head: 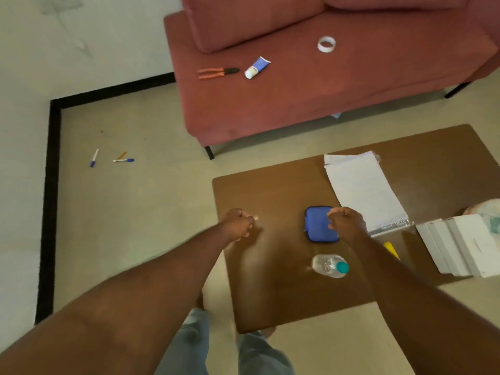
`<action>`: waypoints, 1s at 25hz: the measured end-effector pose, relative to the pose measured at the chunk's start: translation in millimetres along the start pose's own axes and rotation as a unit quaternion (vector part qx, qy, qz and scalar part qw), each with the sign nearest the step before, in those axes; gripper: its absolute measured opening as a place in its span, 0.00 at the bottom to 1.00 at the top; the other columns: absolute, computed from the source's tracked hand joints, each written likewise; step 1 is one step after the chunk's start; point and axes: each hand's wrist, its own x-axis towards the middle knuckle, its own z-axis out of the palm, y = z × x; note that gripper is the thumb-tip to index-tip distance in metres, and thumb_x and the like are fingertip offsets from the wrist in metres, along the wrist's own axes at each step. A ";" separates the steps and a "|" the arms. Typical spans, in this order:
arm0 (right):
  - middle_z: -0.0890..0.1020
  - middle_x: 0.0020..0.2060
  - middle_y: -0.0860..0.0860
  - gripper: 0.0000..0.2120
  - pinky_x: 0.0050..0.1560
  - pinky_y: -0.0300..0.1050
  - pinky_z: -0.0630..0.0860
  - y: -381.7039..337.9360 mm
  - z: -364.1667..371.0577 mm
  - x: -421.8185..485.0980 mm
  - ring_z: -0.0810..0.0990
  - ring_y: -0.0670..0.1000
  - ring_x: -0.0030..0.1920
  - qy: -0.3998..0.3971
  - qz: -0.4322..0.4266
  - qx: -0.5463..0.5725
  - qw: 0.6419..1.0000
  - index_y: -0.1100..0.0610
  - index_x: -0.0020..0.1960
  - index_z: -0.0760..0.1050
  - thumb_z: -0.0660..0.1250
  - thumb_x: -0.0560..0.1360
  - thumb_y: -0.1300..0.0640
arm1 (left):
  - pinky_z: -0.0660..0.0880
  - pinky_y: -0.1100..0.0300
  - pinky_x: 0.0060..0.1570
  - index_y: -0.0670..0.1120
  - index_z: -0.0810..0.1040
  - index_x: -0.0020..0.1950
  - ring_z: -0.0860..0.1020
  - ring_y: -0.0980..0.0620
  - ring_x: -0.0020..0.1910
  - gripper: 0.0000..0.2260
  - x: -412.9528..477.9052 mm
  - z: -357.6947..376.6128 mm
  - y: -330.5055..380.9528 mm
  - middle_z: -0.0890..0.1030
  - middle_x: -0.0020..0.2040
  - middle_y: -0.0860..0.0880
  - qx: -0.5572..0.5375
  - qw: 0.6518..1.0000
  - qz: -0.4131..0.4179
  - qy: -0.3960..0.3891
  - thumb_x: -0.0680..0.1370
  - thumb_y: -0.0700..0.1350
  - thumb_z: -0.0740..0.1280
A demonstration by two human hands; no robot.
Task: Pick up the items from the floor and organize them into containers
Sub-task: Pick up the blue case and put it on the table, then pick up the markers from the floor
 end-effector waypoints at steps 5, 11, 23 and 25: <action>0.86 0.48 0.51 0.01 0.37 0.42 0.73 -62.9 97.4 -41.5 0.85 0.51 0.43 -0.072 -0.005 -0.018 0.997 0.52 0.48 0.80 0.71 0.78 0.55 | 0.73 0.59 0.39 0.47 0.77 0.46 0.83 0.51 0.41 0.09 -13.5 -116.3 -33.0 0.84 0.47 0.48 -0.030 0.999 -0.017 0.036 0.78 0.53 0.70; 0.83 0.45 0.53 0.02 0.33 0.38 0.69 -147.0 246.8 -102.8 0.81 0.47 0.37 -0.102 -0.016 -0.046 0.994 0.52 0.50 0.78 0.68 0.79 0.59 | 0.72 0.61 0.34 0.47 0.77 0.46 0.81 0.51 0.37 0.11 -9.1 -289.0 -99.2 0.82 0.43 0.49 -0.071 0.993 -0.049 0.078 0.77 0.53 0.71; 0.86 0.49 0.51 0.07 0.39 0.40 0.73 -295.5 527.0 -186.5 0.87 0.52 0.43 -0.264 -0.083 -0.257 0.926 0.54 0.54 0.81 0.72 0.76 0.55 | 0.68 0.61 0.33 0.44 0.76 0.49 0.78 0.50 0.36 0.10 7.5 -578.4 -186.8 0.80 0.45 0.45 -0.274 0.943 -0.081 0.173 0.80 0.50 0.70; 0.86 0.48 0.51 0.07 0.36 0.40 0.71 -325.1 555.5 -184.9 0.87 0.50 0.41 -0.268 -0.095 -0.277 0.918 0.54 0.53 0.81 0.72 0.76 0.55 | 0.67 0.62 0.33 0.44 0.76 0.50 0.77 0.50 0.35 0.10 9.4 -597.6 -196.1 0.79 0.46 0.45 -0.301 0.932 -0.099 0.179 0.80 0.50 0.70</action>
